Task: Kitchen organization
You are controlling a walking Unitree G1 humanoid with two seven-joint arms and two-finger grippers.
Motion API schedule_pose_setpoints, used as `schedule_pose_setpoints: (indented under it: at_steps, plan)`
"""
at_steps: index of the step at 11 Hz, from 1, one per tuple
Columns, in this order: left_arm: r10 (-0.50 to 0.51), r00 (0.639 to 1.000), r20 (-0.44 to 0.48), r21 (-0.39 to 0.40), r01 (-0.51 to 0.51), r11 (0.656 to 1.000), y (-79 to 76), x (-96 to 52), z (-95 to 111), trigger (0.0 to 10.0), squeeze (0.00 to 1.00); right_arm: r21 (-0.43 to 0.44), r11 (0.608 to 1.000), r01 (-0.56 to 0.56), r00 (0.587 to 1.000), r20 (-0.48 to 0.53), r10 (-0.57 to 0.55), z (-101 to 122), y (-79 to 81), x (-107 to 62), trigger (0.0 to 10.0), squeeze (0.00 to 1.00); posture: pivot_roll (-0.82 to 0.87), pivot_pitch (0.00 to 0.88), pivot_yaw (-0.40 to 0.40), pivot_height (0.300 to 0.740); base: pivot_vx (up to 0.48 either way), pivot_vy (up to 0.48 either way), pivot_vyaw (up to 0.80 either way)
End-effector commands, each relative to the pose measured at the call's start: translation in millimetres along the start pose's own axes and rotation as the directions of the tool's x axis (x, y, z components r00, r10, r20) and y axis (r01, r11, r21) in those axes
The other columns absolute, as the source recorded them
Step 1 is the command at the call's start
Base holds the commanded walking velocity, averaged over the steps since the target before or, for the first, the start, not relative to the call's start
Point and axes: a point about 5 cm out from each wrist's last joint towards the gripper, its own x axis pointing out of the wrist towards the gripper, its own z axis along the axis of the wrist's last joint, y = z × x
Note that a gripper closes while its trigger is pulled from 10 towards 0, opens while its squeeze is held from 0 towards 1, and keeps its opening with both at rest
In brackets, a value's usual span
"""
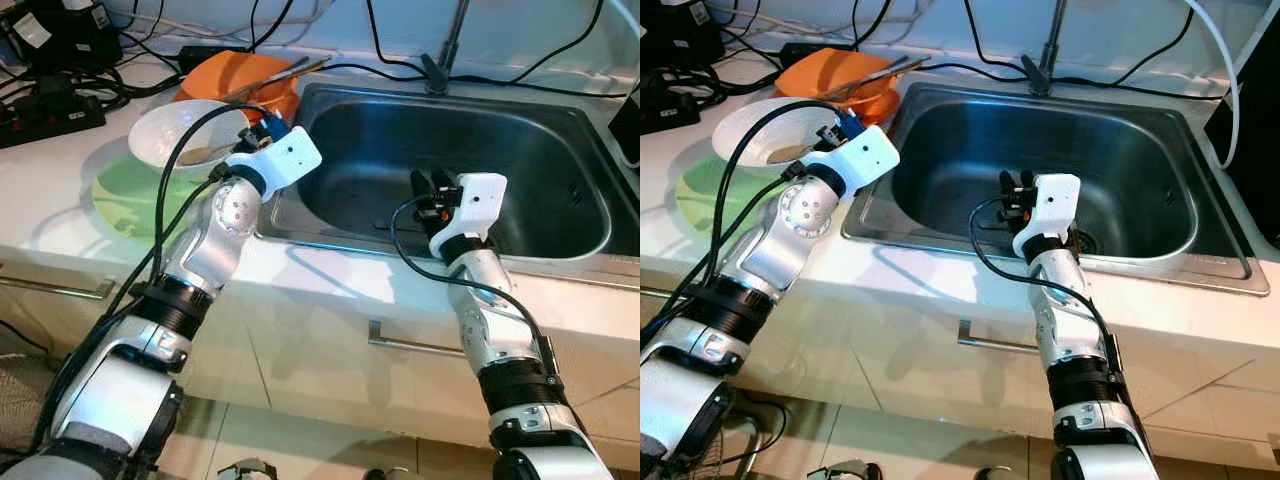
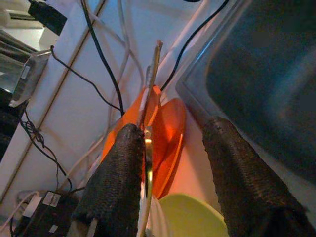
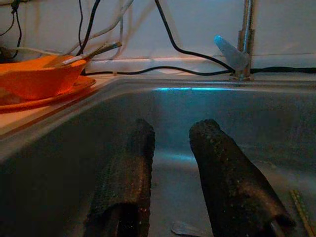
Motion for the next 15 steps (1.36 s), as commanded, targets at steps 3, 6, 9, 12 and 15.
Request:
schedule_pose_setpoints:
  at_steps: [3,6,9,12,15]
  plan:
    - [0.017,1.000,0.013,0.000,-0.017,1.000,1.5,6.6,5.5,0.0,0.00,0.003,1.000,0.000,1.000,-0.027,0.000,-7.4,0.7,-2.5,10.0,0.00,0.03,0.023,0.011,0.740,0.000,0.000,0.00]
    - [0.019,1.000,0.013,-0.009,-0.019,1.000,1.7,7.4,5.9,0.0,0.00,0.007,1.000,0.005,0.999,-0.032,-0.005,-7.9,-1.0,-3.5,10.0,0.00,0.03,0.037,0.008,0.740,0.000,0.000,0.00]
    - [0.019,1.000,0.014,-0.010,-0.019,1.000,1.7,8.3,6.3,0.0,0.00,0.006,1.000,0.008,0.999,-0.034,-0.008,-8.2,-2.0,-4.7,10.0,0.00,0.03,0.050,0.004,0.740,0.000,0.000,0.00]
    - [0.041,0.999,0.019,0.012,-0.041,0.999,7.8,7.0,6.2,0.0,0.00,0.008,1.000,0.004,0.999,-0.036,-0.003,-8.8,0.1,-4.3,10.0,0.00,0.04,0.054,0.002,0.740,0.000,0.000,0.00]
    - [0.112,0.987,0.115,0.123,-0.126,0.984,25.4,6.7,26.2,0.0,0.00,0.010,1.000,0.005,0.999,-0.035,-0.005,-8.8,0.0,-3.8,10.0,0.00,0.03,0.047,0.006,0.740,0.000,0.000,0.00]
